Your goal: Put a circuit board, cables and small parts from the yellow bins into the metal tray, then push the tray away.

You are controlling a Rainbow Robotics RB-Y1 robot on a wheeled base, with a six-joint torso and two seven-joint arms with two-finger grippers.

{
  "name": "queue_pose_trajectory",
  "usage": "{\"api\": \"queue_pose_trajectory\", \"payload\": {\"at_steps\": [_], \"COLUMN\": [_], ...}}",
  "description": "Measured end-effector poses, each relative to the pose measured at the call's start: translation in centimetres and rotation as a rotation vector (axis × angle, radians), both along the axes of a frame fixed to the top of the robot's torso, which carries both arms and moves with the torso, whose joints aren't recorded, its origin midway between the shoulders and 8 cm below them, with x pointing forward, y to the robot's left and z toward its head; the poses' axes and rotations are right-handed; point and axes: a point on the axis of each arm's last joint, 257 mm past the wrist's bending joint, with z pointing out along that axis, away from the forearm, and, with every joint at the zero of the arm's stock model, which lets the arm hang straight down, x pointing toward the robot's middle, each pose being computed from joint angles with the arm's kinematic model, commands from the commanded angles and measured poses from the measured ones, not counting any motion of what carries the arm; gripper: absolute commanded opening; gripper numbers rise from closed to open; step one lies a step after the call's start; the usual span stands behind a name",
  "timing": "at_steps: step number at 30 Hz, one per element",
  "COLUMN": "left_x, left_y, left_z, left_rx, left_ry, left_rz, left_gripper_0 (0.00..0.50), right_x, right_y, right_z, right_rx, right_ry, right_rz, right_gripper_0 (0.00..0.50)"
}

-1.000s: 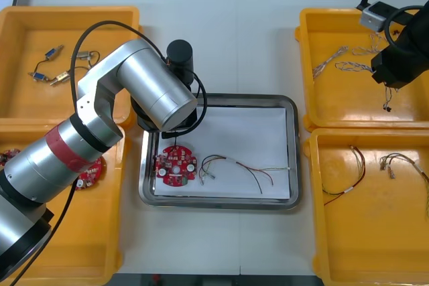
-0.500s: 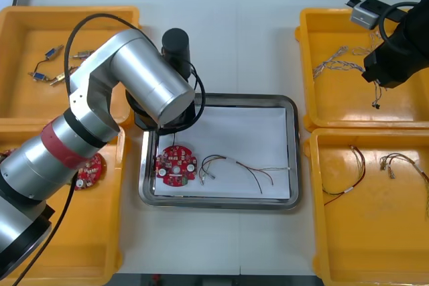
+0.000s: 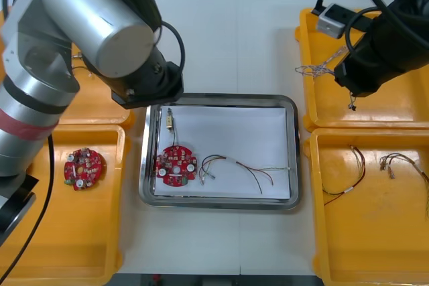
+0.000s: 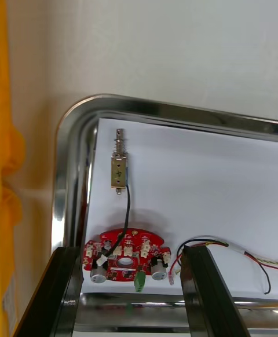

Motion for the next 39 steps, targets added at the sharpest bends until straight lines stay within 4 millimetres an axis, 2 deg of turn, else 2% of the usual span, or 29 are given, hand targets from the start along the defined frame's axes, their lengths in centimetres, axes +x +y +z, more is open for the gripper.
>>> {"api": "queue_pose_trajectory", "payload": {"at_steps": [11, 20, 24, 29, 34, 39], "left_x": [1.6, 3.0, 3.4, 3.8, 4.5, 5.4], "left_y": [5.9, 13.4, 16.2, 18.9, 20.9, 22.4], "left_z": [3.6, 5.2, 6.5, 8.0, 8.4, 8.3], "left_rx": [0.006, 0.158, 0.165, 0.125, 0.112, 0.074], "left_ry": [-0.059, -0.070, -0.086, -0.127, -0.162, -0.222], "left_rz": [0.077, 0.035, 0.058, 0.125, 0.167, 0.194], "left_gripper_0": [0.500, 0.500, 0.500, 0.500, 0.500, 0.500], "right_x": [-1.4, -1.0, -1.0, -1.1, -0.9, -0.2], "right_y": [5.5, 9.4, 11.5, 13.7, 15.4, 15.4], "right_z": [-2.9, -5.9, -7.2, -9.3, -11.0, -12.7], "right_rx": [-0.025, -0.062, -0.069, -0.080, -0.085, -0.121], "right_ry": [0.011, -0.031, -0.056, -0.054, -0.054, -0.049], "right_rz": [0.107, 0.172, 0.215, 0.259, 0.295, 0.340], "right_gripper_0": [0.000, 0.000, 0.000, 0.000, 0.000, 0.000]}}
